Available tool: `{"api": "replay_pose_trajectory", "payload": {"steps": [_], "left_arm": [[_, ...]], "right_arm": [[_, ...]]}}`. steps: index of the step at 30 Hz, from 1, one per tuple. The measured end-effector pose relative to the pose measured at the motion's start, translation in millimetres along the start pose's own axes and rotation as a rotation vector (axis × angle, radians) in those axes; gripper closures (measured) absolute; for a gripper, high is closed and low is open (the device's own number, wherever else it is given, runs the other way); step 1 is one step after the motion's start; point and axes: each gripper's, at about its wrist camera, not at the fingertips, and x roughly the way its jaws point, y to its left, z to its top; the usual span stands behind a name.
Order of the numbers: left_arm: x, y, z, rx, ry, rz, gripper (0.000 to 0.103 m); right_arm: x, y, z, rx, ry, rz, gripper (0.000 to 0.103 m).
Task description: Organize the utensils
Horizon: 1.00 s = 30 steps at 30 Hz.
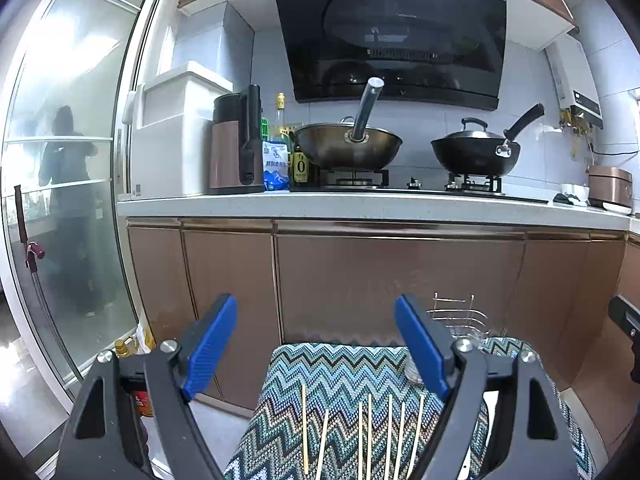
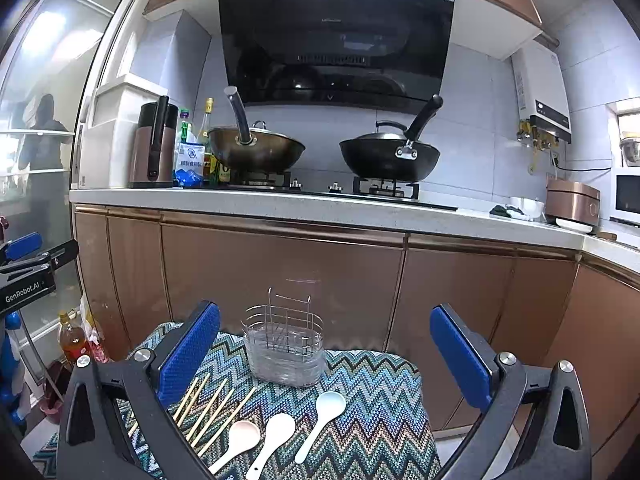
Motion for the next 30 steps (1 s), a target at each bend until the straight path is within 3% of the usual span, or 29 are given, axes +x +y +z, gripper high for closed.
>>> {"api": "replay_pose_trajectory", "payload": {"steps": [6, 12, 17, 24, 30], "left_arm": [[24, -1, 1, 0.003, 0.036, 0.008, 0.023], [60, 0, -8, 0.017, 0.136, -0.016, 0.023], [102, -4, -24, 0.019, 0.294, -0.075, 0.023], [180, -18, -68, 0.014, 0.618, -0.200, 0.025], [239, -34, -111, 0.036, 0.845, -0.228, 0.045]], "right_arm": [[24, -5, -3, 0.003, 0.032, 0.014, 0.000], [55, -15, -12, 0.011, 0.090, 0.044, 0.003], [89, -27, -31, 0.034, 0.190, 0.093, 0.018], [150, -46, -71, 0.094, 0.391, 0.242, 0.047], [218, -71, -127, 0.238, 0.614, 0.358, 0.060]]}}
